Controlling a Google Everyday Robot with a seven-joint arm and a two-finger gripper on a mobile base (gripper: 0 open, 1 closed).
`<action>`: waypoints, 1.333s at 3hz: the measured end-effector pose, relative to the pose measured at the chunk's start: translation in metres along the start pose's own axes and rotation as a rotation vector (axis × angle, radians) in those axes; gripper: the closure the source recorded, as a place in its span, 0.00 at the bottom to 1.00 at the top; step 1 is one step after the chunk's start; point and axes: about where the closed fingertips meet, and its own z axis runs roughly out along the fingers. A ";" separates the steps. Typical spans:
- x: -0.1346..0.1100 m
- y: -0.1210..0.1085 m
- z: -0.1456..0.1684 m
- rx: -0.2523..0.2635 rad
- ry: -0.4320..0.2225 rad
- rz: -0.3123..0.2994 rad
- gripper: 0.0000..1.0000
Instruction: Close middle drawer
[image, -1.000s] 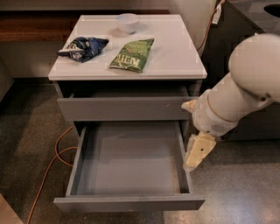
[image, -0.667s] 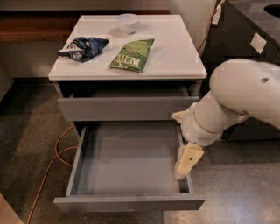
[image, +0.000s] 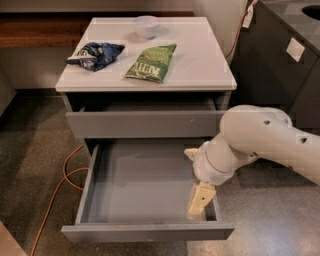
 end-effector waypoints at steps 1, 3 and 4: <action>-0.002 0.009 0.029 -0.024 -0.028 -0.015 0.00; -0.007 0.024 0.074 -0.071 -0.049 -0.050 0.00; -0.007 0.033 0.113 -0.096 -0.047 -0.058 0.00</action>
Offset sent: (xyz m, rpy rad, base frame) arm -0.0166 0.0438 -0.0809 0.0563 0.0558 0.0965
